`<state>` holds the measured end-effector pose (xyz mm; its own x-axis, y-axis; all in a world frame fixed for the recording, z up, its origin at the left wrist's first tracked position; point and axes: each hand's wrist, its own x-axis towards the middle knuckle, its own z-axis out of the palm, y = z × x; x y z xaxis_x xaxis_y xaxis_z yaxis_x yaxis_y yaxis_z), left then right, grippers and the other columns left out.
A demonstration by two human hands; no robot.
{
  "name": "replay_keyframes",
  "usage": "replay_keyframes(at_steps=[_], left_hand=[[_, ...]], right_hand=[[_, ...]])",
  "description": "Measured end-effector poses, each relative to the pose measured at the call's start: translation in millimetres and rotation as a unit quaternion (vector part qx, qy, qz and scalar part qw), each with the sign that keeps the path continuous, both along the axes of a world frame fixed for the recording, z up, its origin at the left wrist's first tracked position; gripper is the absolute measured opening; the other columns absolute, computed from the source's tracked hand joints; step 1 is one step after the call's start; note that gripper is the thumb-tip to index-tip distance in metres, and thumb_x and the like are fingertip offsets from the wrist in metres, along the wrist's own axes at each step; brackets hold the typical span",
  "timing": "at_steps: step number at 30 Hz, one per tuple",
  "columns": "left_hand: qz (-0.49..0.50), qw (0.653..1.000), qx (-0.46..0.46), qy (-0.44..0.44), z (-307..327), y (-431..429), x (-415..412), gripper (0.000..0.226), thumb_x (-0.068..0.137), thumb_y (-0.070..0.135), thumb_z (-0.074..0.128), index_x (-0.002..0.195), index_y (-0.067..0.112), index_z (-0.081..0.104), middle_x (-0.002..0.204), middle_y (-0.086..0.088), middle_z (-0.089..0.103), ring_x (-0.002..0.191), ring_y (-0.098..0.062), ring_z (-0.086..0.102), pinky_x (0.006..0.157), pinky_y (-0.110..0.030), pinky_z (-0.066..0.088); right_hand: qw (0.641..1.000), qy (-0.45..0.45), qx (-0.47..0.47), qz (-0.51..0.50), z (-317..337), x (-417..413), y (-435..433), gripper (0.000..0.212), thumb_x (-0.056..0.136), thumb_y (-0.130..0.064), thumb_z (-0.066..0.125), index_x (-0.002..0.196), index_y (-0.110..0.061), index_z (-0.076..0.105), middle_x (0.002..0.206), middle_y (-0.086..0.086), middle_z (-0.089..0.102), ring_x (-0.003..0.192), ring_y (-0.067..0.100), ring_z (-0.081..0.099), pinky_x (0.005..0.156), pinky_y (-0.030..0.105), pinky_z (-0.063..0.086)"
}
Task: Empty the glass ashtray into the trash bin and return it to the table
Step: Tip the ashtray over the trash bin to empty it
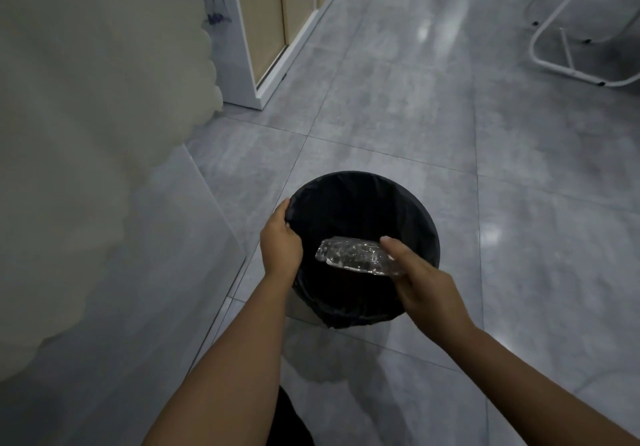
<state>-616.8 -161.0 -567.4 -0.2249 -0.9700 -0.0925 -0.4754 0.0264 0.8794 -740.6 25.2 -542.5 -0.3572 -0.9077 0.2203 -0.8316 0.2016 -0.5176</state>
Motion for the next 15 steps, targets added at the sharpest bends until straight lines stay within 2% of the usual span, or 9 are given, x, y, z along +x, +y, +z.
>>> replay_keyframes(at_steps=[4, 7, 12, 15], left_hand=[[0.002, 1.000, -0.007, -0.012, -3.6, -0.8, -1.2, 0.055, 0.094, -0.010, 0.034, 0.141, 0.015, 0.048, 0.132, -0.010, 0.061, 0.107, -0.010, 0.055, 0.093, -0.014, 0.035], [0.005, 1.000, 0.002, -0.024, -3.5, -1.2, -0.7, 0.056, 0.095, -0.010, 0.034, 0.142, 0.015, 0.046, 0.136, -0.011, 0.058, 0.120, -0.021, 0.056, 0.094, -0.014, 0.033], [0.002, 1.000, 0.012, -0.018, 0.0, 0.4, -2.8, 0.057, 0.094, -0.011, 0.034, 0.144, 0.015, 0.045, 0.136, -0.009, 0.058, 0.110, -0.011, 0.055, 0.091, -0.011, 0.034], [0.005, 1.000, 0.013, -0.020, -3.7, -0.8, -2.9, 0.056, 0.094, -0.010, 0.034, 0.144, 0.015, 0.045, 0.139, -0.010, 0.056, 0.123, -0.022, 0.056, 0.094, -0.014, 0.034]], right_hand=[[0.988, 0.107, 0.044, 0.102, -10.1, 7.5, 5.0, 0.073, 0.071, -0.001, 0.078, 0.135, -0.017, 0.047, 0.129, 0.007, 0.065, 0.098, 0.024, 0.072, 0.077, 0.026, 0.056], [0.988, 0.100, 0.040, 0.108, -13.5, 6.1, 3.0, 0.074, 0.072, -0.003, 0.077, 0.136, -0.020, 0.043, 0.133, 0.005, 0.062, 0.101, 0.023, 0.071, 0.077, 0.029, 0.058], [0.994, 0.097, -0.022, 0.038, -0.6, -1.3, -2.9, 0.067, 0.073, -0.001, 0.076, 0.133, -0.016, 0.050, 0.129, 0.006, 0.065, 0.098, 0.022, 0.071, 0.075, 0.024, 0.056], [0.992, 0.104, -0.009, 0.076, -7.1, 4.3, -2.4, 0.067, 0.074, -0.003, 0.076, 0.134, -0.017, 0.050, 0.131, 0.006, 0.064, 0.105, 0.021, 0.069, 0.082, 0.026, 0.055]])
